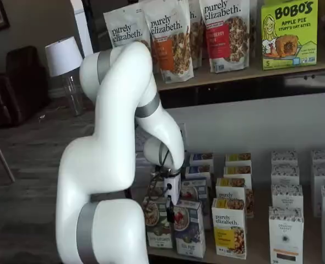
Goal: Pick up the blue and white box that is on the bottom shelf, the second box from the left
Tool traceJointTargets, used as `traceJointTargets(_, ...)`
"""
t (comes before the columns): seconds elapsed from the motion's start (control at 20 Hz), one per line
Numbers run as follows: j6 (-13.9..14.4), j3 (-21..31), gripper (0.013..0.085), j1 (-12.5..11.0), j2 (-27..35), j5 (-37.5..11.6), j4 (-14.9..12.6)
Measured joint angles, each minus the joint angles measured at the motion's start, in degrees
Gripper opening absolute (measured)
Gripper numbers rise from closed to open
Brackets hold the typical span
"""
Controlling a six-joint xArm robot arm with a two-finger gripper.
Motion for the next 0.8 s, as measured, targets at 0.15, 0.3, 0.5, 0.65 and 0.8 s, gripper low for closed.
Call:
traceJointTargets(0.15, -3.27, 0.86, 0.0850, -0.17, -1.34, 0.95, 3.51)
traceJointTargets(0.3, -4.47, 2.01, 0.0850, -0.33, -2.76, 1.23, 4.71)
traceJointTargets(0.5, -9.70, 4.14, 0.0850, 0.16, -4.41, -1.57, 10.81)
traceJointTargets(0.65, -14.06, 5.02, 0.0850, 0.58, -4.85, -3.63, 15.86)
traceJointTargets(0.8, -15.02, 5.08, 0.0850, 0.41, -4.85, -4.03, 16.74)
